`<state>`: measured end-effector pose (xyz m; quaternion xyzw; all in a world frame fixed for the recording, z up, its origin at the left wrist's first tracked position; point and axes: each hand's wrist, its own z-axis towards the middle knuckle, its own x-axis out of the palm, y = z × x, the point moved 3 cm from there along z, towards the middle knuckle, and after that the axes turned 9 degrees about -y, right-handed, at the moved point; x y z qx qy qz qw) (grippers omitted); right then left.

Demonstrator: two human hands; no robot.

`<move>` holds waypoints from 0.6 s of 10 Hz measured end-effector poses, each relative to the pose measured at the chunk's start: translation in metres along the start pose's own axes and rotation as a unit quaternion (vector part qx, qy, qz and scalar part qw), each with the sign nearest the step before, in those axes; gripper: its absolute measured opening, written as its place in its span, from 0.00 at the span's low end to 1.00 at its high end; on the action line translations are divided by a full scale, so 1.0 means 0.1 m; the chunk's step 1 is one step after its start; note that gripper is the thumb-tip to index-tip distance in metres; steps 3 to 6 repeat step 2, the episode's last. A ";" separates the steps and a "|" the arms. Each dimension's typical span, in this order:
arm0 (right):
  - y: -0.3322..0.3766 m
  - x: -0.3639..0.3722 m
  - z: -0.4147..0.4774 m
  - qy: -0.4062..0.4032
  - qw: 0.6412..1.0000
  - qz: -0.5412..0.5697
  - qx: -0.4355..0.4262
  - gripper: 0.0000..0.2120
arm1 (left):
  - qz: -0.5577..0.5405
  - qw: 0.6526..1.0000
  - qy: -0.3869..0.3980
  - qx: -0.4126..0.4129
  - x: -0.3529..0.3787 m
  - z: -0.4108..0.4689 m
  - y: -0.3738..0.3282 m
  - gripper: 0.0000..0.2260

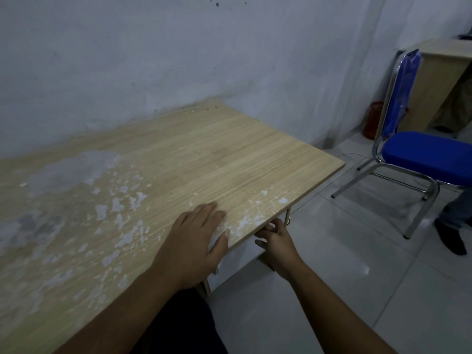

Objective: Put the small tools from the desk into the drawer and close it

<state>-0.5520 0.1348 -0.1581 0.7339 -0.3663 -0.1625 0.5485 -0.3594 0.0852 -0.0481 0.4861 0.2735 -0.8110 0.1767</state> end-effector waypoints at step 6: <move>0.14 -0.13 -0.13 0.012 0.990 -0.140 -0.005 0.08 | -0.032 0.999 -0.018 -0.010 -0.01 0.00 0.03 0.22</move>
